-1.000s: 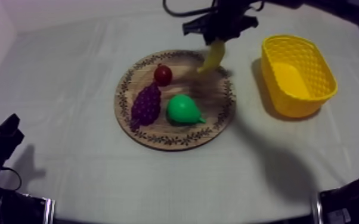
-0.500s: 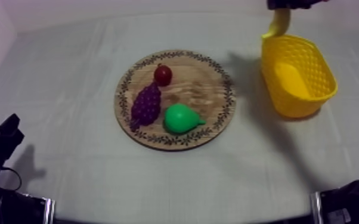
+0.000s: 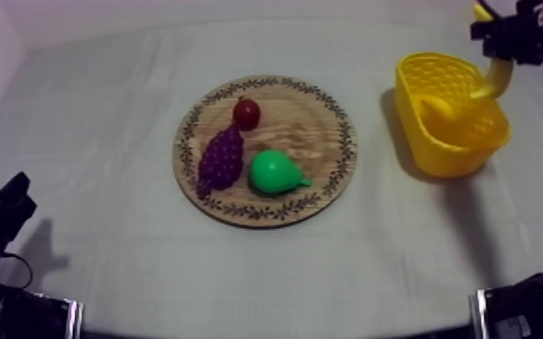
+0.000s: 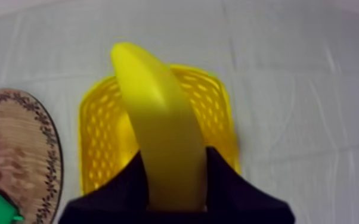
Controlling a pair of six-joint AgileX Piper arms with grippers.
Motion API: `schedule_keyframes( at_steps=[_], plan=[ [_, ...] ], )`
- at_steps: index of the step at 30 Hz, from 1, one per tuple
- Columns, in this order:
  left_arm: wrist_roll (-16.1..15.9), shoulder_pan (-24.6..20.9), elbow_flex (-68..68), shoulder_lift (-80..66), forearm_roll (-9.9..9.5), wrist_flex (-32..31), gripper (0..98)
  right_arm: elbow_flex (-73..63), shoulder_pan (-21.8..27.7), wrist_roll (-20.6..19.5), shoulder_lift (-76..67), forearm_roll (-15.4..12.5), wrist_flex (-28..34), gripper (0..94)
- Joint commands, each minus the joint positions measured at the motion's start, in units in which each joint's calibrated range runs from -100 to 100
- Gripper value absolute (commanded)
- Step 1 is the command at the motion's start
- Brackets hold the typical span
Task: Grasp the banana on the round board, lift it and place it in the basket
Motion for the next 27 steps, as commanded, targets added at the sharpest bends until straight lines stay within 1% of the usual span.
schedule_keyframes(
  at_steps=[1,7,14,27],
  plan=[
    [0.0,0.0,0.0,0.0,-0.01,0.0,0.1,2.5,0.3,-0.5,0.7,0.6,-1.0,23.1],
    [0.0,0.0,0.0,0.0,-0.01,0.0,0.1,3.7,1.2,-1.9,5.3,1.9,-3.0,23.2],
    [0.0,0.0,0.0,0.0,-0.01,0.0,0.1,2.3,1.9,-2.8,11.6,2.5,-4.8,23.3],
    [0.0,0.0,0.0,0.0,-0.01,0.0,0.1,2.5,-0.2,-7.4,21.1,6.0,-6.4,23.5]
  ],
)
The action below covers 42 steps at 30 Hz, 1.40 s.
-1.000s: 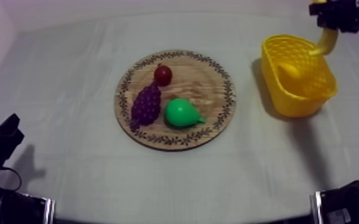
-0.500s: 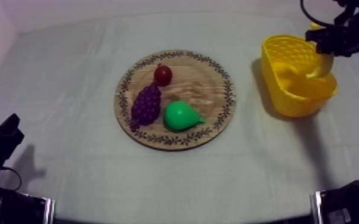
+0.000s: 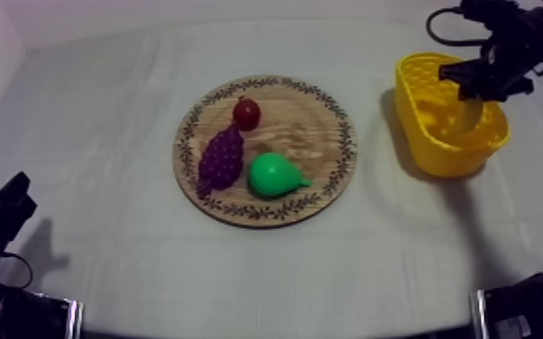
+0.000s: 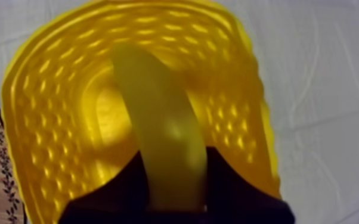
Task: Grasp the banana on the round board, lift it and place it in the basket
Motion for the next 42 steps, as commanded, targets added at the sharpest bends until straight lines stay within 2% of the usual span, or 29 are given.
schedule_keyframes(
  at_steps=[1,12,19,26,33,42],
  plan=[
    [0.0,0.0,0.0,0.0,-0.01,0.0,0.1,-0.2,-0.2,-0.9,1.8,0.6,0.2,23.5],
    [0.0,0.0,0.0,0.0,-0.01,0.0,0.1,-1.9,-0.3,-2.6,6.8,2.0,-0.4,25.9],
    [0.0,0.0,0.0,0.0,-0.01,0.0,0.1,-2.2,-0.2,-3.0,7.7,2.5,-0.8,44.6],
    [0.0,0.0,0.0,0.0,-0.01,0.0,0.1,-1.9,-0.2,-3.2,7.9,2.5,-1.1,57.6],
    [0.0,0.0,0.0,0.0,-0.01,0.0,0.1,-1.4,-0.2,-3.0,7.9,2.6,-1.7,63.6],
    [0.0,0.0,0.0,0.0,-0.01,0.0,0.1,-1.3,-0.4,-2.9,7.8,2.8,-1.9,65.7]
  ],
)
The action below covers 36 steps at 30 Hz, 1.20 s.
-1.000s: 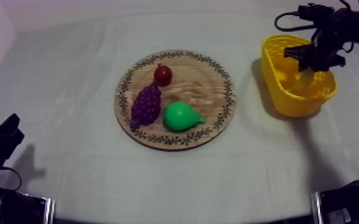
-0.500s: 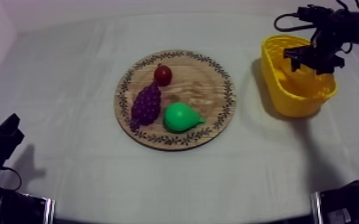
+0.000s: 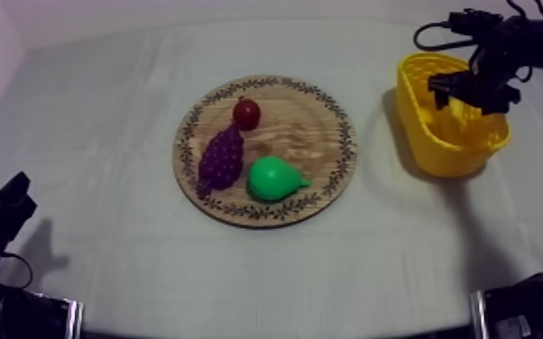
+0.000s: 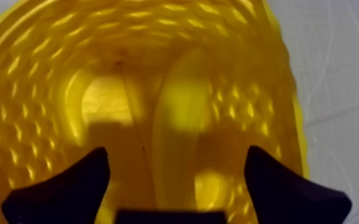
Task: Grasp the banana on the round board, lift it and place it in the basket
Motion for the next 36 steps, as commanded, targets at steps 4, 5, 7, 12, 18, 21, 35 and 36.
schedule_keyframes(
  at_steps=[4,5,7,12,18,21,35,36],
  plan=[
    [0.0,0.0,0.0,0.0,-0.01,0.0,0.1,-0.5,0.0,0.1,-0.1,0.1,0.2,65.6],
    [0.0,0.0,0.0,0.0,-0.01,0.0,0.1,-0.7,0.0,0.2,-0.2,0.1,0.3,65.6],
    [0.0,0.0,0.0,0.0,-0.01,0.0,0.1,-1.2,0.1,0.6,-0.6,-0.2,0.6,65.3],
    [0.0,0.0,0.0,0.0,-0.01,0.0,0.1,-2.5,0.6,2.8,-2.2,-1.9,1.2,61.7],
    [0.0,0.0,0.0,0.0,-0.01,0.0,0.1,-1.8,0.5,5.2,-6.4,-3.4,1.5,17.8],
    [0.0,0.0,0.0,0.0,-0.01,0.0,0.1,0.2,0.0,5.3,-10.1,-3.4,1.4,6.5],
    [0.0,0.0,0.0,0.0,-0.01,0.0,0.1,27.9,-1.6,3.7,-46.8,-3.5,-6.7,0.6],
    [0.0,0.0,0.0,0.0,-0.01,0.0,0.1,30.3,-1.6,4.2,-49.7,-4.0,-7.1,0.6]
  ],
)
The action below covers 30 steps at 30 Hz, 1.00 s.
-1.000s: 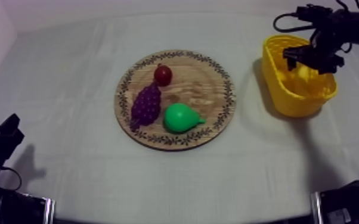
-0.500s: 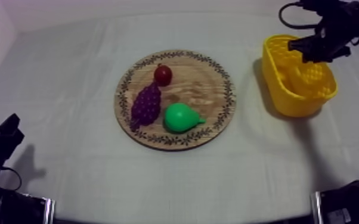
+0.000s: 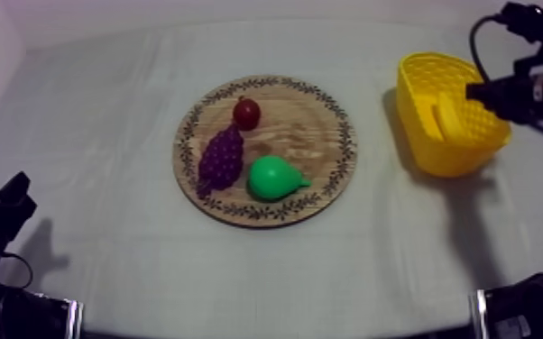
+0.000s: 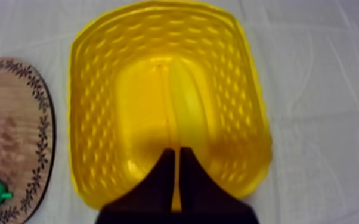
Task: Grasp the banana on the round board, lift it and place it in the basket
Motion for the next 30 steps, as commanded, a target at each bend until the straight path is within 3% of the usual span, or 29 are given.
schedule_keyframes(
  at_steps=[1,5,13,22,30],
  plan=[
    [0.0,0.0,0.0,0.0,-0.01,0.0,0.1,9.8,0.1,1.5,-13.9,-1.6,-0.8,0.6],
    [0.0,0.0,0.0,0.0,-0.01,0.0,0.1,17.6,0.1,5.4,-25.9,-5.0,-0.5,0.6],
    [0.0,0.0,0.0,0.0,-0.01,0.0,0.1,27.3,-1.2,8.9,-45.4,-7.9,4.2,0.6],
    [0.0,0.0,0.0,0.0,-0.01,0.0,0.1,31.8,-0.1,13.3,-56.2,-12.6,5.3,0.6],
    [0.0,0.0,0.0,0.0,-0.01,0.0,0.1,35.8,4.0,19.6,-61.8,-19.6,3.9,0.6]
  ],
)
